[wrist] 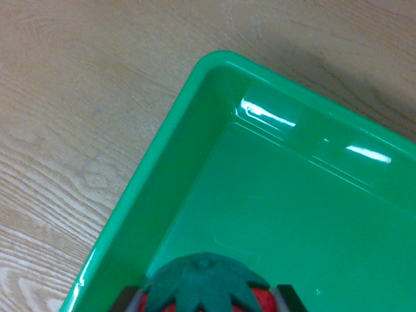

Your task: Pick fruit

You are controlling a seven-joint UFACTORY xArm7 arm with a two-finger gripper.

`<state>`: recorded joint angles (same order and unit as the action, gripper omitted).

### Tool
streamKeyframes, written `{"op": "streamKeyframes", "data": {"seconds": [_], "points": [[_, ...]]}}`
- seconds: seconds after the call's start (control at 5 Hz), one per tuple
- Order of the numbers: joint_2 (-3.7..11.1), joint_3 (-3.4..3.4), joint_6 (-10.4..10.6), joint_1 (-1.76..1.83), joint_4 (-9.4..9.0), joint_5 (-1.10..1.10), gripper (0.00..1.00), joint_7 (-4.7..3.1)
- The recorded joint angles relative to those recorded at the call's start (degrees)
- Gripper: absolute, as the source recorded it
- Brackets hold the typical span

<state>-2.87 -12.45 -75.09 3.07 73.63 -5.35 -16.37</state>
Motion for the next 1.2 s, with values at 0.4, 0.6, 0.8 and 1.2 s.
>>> {"op": "streamKeyframes", "data": {"seconds": [0.4,0.6,0.8,1.2], "points": [[-0.47,-0.02,-1.02,-0.04,0.56,-0.08,1.0,0.0],[-0.79,-0.03,-1.71,-0.07,0.93,-0.13,1.0,-0.01],[-0.79,-0.03,-1.71,-0.07,0.93,-0.13,1.0,-0.01],[-0.91,-0.03,-1.98,-0.08,1.08,-0.15,1.0,-0.01]]}}
